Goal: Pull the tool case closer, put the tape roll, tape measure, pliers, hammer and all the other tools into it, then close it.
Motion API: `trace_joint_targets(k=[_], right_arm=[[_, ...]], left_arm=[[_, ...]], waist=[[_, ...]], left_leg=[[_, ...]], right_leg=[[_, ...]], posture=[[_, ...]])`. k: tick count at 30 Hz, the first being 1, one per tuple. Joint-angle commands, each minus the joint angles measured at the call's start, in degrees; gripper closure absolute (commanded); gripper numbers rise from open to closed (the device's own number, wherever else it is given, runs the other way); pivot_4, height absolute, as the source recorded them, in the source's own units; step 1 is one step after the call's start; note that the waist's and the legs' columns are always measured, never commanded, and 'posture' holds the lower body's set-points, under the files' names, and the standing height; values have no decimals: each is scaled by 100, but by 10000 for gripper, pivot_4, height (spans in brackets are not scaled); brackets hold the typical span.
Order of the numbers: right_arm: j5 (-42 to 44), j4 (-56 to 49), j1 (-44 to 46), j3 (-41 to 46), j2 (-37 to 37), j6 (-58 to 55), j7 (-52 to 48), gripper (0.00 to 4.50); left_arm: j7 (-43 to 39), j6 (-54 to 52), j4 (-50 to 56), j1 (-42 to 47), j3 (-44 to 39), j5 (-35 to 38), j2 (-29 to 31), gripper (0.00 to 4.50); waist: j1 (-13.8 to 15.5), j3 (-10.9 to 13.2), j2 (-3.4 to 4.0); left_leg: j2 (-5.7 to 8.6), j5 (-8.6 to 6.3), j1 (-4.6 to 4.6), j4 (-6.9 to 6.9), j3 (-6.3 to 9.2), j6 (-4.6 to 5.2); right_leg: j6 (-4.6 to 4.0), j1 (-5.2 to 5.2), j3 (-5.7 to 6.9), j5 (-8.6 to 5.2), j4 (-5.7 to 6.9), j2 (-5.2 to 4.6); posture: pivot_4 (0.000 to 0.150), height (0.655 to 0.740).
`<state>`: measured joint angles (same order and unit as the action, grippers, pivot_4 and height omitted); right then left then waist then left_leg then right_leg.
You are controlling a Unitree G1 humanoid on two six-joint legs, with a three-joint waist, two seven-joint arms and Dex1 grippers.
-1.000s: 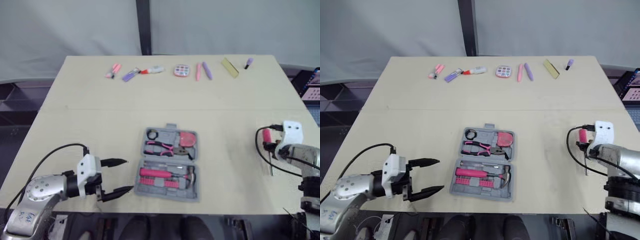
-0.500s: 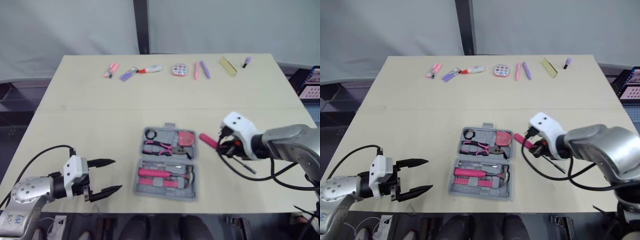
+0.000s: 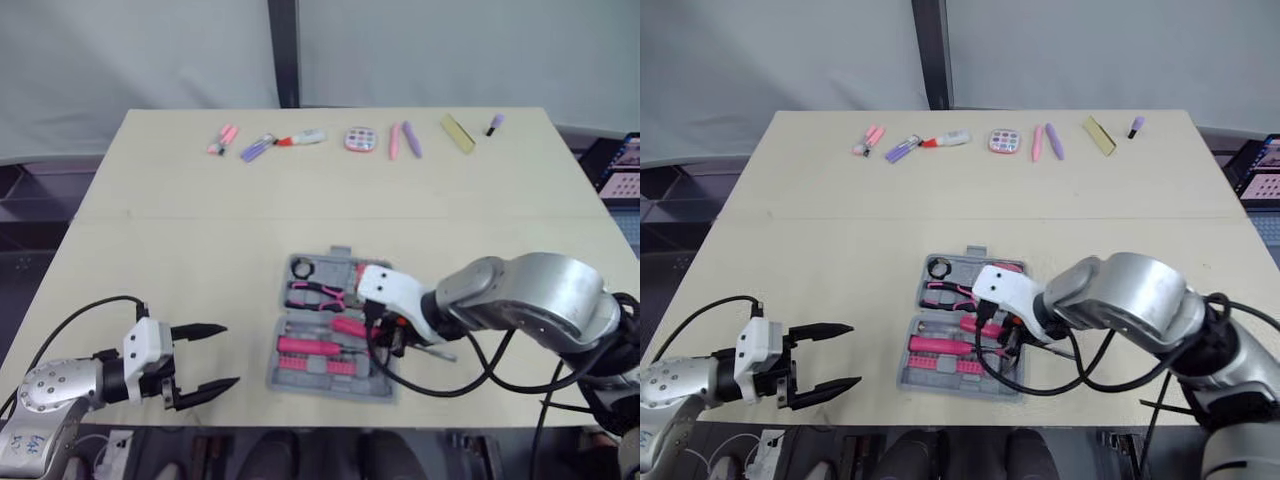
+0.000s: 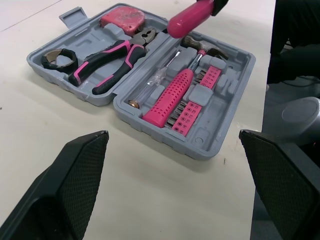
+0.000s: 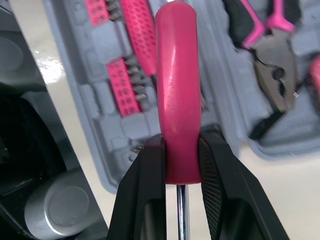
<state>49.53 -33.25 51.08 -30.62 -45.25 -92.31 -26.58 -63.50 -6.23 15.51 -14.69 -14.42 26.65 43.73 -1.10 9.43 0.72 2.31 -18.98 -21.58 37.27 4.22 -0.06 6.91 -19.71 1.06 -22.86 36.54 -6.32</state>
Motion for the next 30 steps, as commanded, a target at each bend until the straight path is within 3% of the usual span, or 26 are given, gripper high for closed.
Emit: trace_joint_targets(k=[1, 19, 30], right_arm=[[218, 5, 81, -164, 379, -19, 300, 41096], [252, 647, 172, -945, 1819, -19, 1009, 41096], [54, 833, 467, -1431, 2110, -19, 927, 41096]], left_arm=[[-144, 52, 94, -150, -81, 23, 110, 0], [-579, -21, 192, -511, -448, 106, 643, 0], [-655, -140, 347, -745, -619, 91, 740, 0]], waist=[[-49, -1, -2], [-101, -5, -9], [-208, -5, -9]], left_leg=[[0, 0, 0, 0, 1, 0], [6, 0, 5, -2, 13, -1], [9, 0, 5, -5, 24, -1]], right_leg=[[0, 0, 6, 0, 2, -2], [0, -15, 22, 0, 42, -13], [0, -19, 23, 0, 54, -15]], posture=[[1500, 7400], [1500, 7400], [1500, 7400]])
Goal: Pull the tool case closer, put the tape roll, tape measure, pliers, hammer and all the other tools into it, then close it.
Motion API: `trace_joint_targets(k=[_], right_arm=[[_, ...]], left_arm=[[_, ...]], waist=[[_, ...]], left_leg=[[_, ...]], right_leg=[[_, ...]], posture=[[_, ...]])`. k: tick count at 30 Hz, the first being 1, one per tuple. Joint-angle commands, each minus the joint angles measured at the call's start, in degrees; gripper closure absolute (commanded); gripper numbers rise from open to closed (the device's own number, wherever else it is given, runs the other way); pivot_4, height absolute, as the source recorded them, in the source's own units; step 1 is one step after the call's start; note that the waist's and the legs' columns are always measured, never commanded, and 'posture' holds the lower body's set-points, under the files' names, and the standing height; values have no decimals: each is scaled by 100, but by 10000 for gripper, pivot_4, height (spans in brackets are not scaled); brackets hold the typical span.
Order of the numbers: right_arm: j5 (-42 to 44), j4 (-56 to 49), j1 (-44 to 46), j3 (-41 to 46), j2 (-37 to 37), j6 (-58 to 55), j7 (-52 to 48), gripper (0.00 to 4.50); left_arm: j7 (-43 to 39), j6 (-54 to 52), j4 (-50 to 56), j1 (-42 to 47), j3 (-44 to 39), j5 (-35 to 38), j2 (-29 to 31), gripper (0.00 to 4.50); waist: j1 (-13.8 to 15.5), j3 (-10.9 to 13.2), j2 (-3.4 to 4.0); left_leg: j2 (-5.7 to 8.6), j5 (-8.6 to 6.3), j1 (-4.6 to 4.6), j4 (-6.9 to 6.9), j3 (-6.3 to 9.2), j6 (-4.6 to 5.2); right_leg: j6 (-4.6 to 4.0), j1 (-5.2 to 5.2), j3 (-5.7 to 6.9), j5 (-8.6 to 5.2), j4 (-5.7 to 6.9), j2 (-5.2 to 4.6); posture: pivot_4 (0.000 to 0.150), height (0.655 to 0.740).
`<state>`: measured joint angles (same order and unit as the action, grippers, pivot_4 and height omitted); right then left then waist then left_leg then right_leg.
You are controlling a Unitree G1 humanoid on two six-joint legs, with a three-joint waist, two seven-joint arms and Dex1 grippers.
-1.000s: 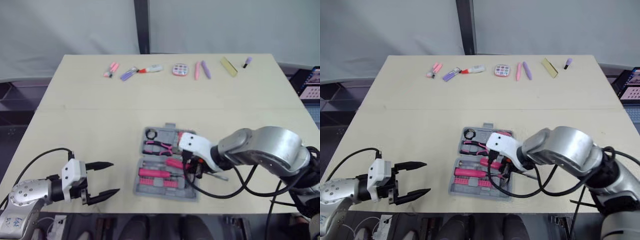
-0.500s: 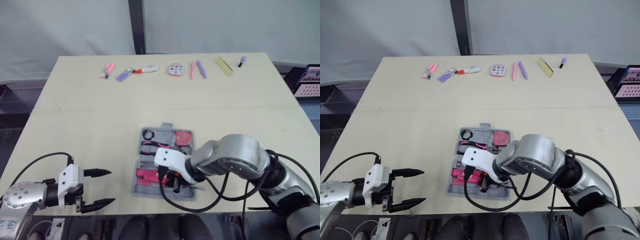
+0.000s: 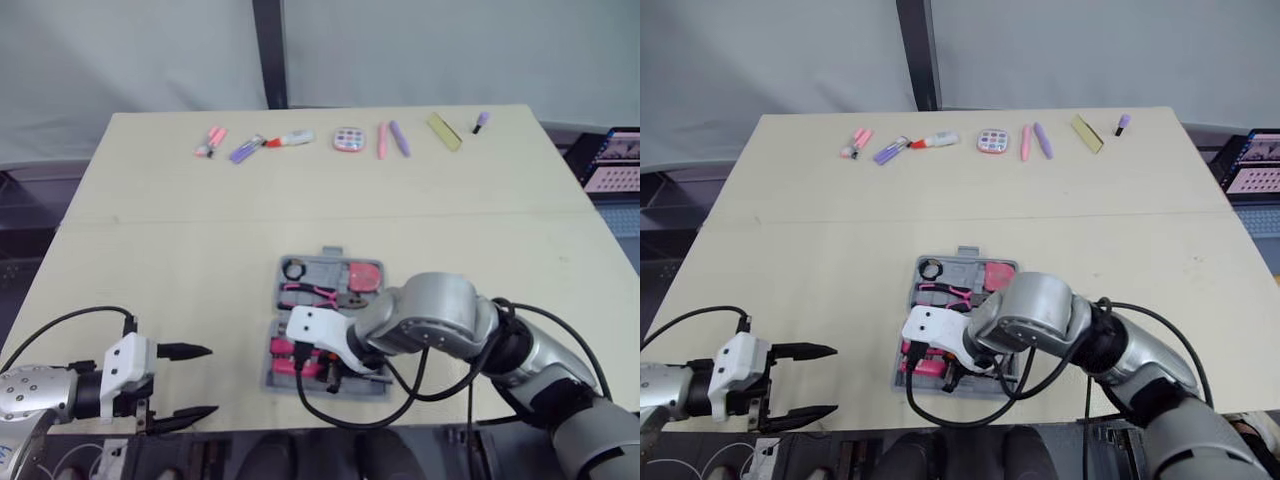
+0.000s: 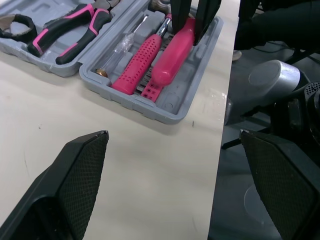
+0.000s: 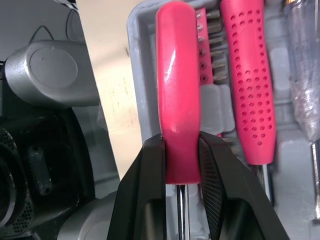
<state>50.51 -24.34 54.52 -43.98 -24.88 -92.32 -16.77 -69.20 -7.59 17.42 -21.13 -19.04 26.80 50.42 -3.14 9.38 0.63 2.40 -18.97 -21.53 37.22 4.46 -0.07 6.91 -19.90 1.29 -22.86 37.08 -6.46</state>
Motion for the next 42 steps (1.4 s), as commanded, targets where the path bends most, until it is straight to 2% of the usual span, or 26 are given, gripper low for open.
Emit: trace_joint_targets(k=[1, 23, 31, 42], right_arm=[[-49, -49, 150, -132, 88, -18, -70, 41096], [-854, 460, 198, -648, 666, -17, -458, 41096], [-946, 421, 212, -634, 705, -18, -621, 41096], [-947, 403, 175, -613, 748, -18, -712, 41096]], left_arm=[[-104, 1, 160, -127, -174, 66, 72, 0], [-2, 165, 110, -255, -246, -21, -44, 0], [-16, 195, 109, -285, -278, 16, -68, 0], [31, 749, -51, -397, -434, -169, -271, 0]], waist=[[-7, 0, 0], [-26, -2, -3], [-26, -2, -3], [-28, -2, -4]], left_leg=[[0, 0, 0, 0, 0, 0], [11, -1, 0, -1, 3, -1], [12, -1, 0, -1, 3, -2], [12, -2, 0, -1, 2, -3]], right_leg=[[0, 0, 0, 0, 0, 0], [-1, -43, -5, 1, 61, -10], [-1, -47, -5, 1, 63, -11], [-1, -49, -4, 1, 63, -11]], posture=[[1500, 7400], [1500, 7400], [1500, 7400], [1500, 7400]])
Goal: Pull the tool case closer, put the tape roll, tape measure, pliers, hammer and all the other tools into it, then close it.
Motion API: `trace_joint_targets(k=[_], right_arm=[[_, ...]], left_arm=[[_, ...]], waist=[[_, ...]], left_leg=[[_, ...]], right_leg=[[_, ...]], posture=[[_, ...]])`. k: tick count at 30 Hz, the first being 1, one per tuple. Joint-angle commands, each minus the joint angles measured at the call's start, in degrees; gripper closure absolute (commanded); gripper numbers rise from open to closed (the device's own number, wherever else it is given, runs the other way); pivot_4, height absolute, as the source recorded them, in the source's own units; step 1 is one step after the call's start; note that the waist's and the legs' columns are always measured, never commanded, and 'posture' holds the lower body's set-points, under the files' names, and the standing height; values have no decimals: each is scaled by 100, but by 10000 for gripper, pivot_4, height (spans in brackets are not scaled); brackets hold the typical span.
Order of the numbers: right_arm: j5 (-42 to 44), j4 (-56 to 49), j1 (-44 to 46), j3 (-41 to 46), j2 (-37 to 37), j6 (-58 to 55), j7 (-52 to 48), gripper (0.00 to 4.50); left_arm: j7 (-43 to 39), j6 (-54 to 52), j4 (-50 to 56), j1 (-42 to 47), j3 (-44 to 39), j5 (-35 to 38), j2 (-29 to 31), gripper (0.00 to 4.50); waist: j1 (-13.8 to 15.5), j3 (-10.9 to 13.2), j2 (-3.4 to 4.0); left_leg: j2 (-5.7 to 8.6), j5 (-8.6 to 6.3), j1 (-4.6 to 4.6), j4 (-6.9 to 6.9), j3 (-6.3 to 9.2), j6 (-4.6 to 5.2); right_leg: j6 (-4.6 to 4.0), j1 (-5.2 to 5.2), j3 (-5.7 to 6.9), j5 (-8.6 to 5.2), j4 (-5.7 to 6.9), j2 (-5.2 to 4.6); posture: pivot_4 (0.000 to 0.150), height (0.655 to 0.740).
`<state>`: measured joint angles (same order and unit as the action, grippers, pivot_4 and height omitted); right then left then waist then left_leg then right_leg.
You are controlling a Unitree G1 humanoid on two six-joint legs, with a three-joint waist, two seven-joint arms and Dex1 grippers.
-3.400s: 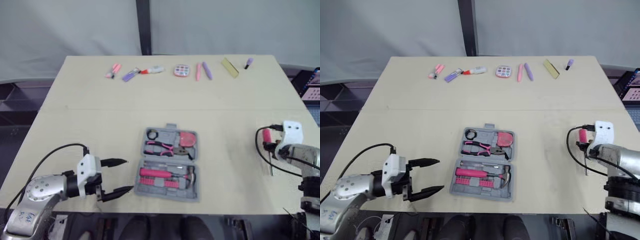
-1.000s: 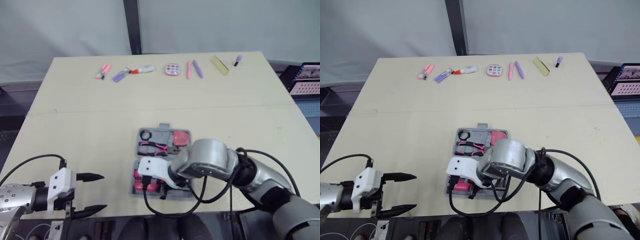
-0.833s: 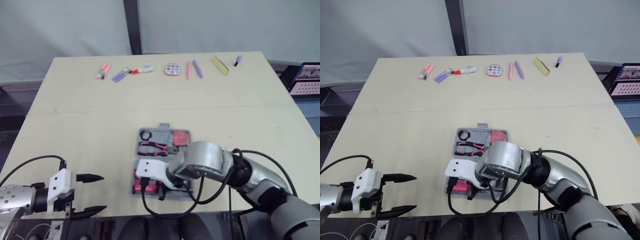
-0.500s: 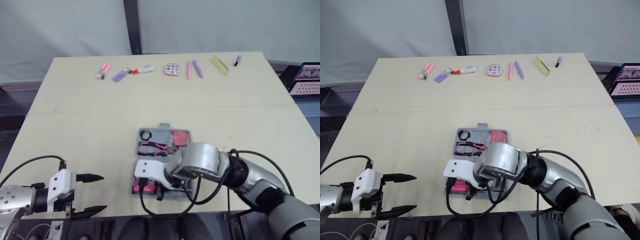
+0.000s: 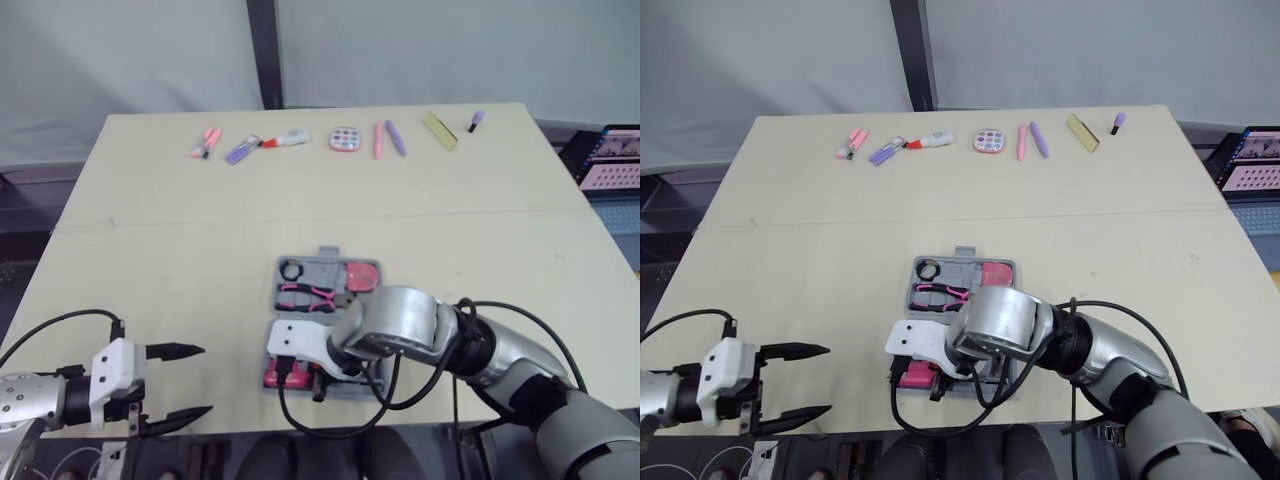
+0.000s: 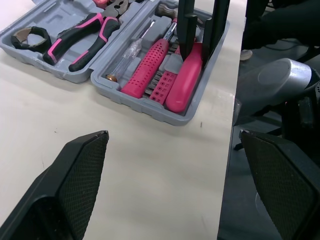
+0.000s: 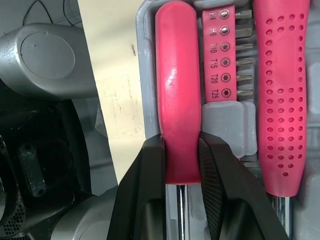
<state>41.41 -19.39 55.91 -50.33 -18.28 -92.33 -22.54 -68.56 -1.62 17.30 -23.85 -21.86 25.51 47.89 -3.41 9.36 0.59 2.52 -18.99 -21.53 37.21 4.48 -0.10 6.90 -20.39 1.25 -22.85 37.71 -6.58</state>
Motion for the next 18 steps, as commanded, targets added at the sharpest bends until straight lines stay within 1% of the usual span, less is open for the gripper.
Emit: trace_joint_targets(k=[1, 12, 18], right_arm=[[-40, -89, 33, 21, 91, -16, -135, 41096], [-97, -25, -10, 32, 118, -16, -131, 41096], [-151, -7, -24, 38, 130, -16, -163, 41096]], left_arm=[[-52, 157, -47, -139, -150, -29, -12, 0], [74, 19, 26, 7, -160, 292, -176, 0], [-7, -116, 20, 80, -169, 525, -238, 0]], waist=[[0, 0, 0], [3, -1, -1], [-2, -1, -2]], left_leg=[[0, 0, 0, 0, 0, 0], [0, 0, 0, 0, 0, 0], [0, 0, 0, 0, 1, -1]], right_leg=[[0, 0, 0, 0, 0, 0], [0, -1, -1, 0, 0, 0], [0, -1, -1, 0, 2, 0]], posture=[[1500, 7400], [1500, 7400], [1500, 7400]])
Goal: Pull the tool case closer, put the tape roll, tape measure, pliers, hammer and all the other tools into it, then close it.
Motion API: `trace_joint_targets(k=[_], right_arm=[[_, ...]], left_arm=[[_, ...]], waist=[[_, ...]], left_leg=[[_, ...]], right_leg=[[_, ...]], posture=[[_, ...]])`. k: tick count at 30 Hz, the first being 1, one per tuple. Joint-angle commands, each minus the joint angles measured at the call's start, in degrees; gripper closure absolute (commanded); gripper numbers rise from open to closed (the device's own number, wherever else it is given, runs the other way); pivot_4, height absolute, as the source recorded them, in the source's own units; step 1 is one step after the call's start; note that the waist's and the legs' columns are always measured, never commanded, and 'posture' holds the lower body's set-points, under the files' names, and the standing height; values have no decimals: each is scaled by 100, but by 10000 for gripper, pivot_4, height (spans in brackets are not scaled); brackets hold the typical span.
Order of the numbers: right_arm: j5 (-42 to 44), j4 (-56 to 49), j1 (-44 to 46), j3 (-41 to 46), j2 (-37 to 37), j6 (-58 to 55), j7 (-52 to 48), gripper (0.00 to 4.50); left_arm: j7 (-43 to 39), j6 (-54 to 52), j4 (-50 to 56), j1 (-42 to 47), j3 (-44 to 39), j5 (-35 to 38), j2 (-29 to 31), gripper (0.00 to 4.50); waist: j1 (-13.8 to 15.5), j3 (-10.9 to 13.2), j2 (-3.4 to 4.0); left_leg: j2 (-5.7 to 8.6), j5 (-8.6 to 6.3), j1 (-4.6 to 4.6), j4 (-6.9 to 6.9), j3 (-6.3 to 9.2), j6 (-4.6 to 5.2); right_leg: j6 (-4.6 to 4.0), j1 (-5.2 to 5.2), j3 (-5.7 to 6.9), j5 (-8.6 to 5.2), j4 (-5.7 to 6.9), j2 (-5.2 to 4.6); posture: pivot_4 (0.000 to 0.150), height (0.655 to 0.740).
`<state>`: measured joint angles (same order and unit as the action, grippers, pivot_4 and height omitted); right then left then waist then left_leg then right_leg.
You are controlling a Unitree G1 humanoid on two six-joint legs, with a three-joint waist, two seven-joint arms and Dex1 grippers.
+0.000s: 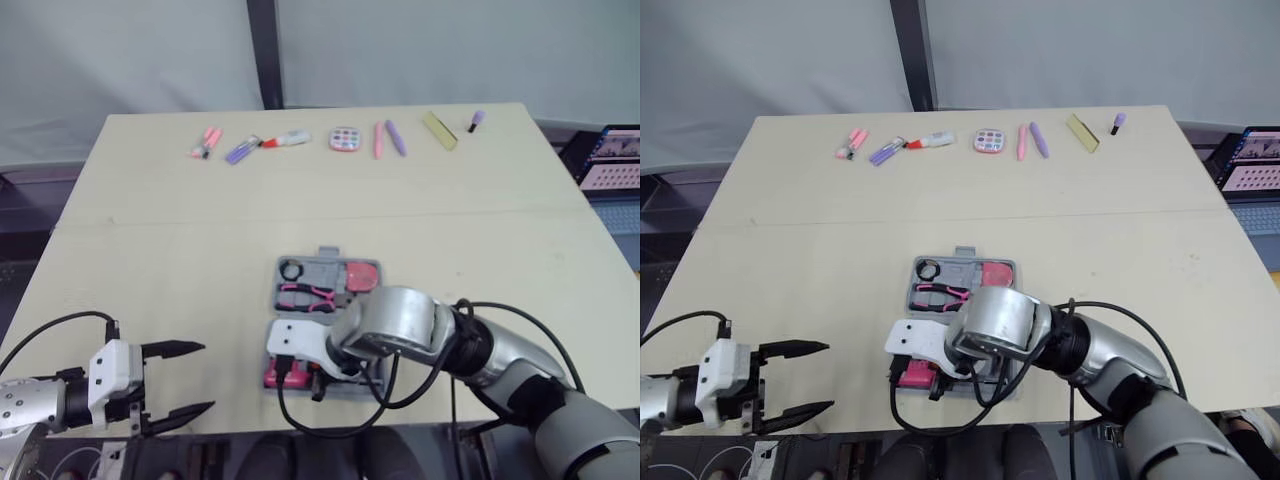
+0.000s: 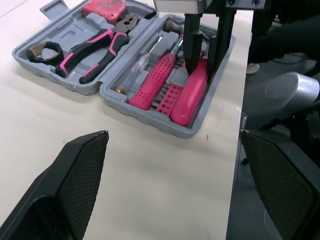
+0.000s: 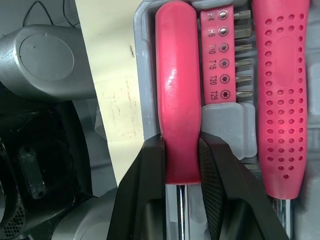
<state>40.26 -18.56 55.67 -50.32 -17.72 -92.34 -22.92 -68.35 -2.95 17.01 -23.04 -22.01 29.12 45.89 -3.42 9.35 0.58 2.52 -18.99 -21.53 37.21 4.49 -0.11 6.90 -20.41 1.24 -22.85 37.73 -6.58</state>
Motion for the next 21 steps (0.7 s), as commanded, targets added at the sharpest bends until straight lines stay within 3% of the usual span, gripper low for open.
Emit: trace_joint_targets(k=[1, 5, 12, 21], right_arm=[[-46, -82, 1, 38, 79, -16, -131, 41096], [-59, -67, -7, 44, 90, -16, -149, 41096], [-15, -87, 15, 119, 31, -16, -286, 9409], [356, -699, -64, 1038, -672, 57, -693, 9409]], left_arm=[[-60, 90, 31, 13, -153, 124, -29, 0], [-96, 158, -14, 43, -157, 83, -5, 0], [-132, 278, -86, 40, -155, 57, -32, 0], [-180, 186, -140, 37, -136, 227, -75, 0]], waist=[[-1, 0, 0], [-1, 0, -1], [-4, -5, -8], [33, -4, -11]], left_leg=[[0, 0, 0, 0, 0, 0], [0, 0, 0, 1, 0, 0], [-2, 1, 3, 1, 0, -1], [7, 0, 2, 3, 3, -1]], right_leg=[[0, 0, 0, 0, 0, 0], [0, 0, 1, 0, 0, 0], [0, 2, 1, 0, 0, 1], [0, 5, 0, 0, -3, -4]], posture=[[1500, 7400], [1500, 7400], [1500, 7400], [1500, 7400]])
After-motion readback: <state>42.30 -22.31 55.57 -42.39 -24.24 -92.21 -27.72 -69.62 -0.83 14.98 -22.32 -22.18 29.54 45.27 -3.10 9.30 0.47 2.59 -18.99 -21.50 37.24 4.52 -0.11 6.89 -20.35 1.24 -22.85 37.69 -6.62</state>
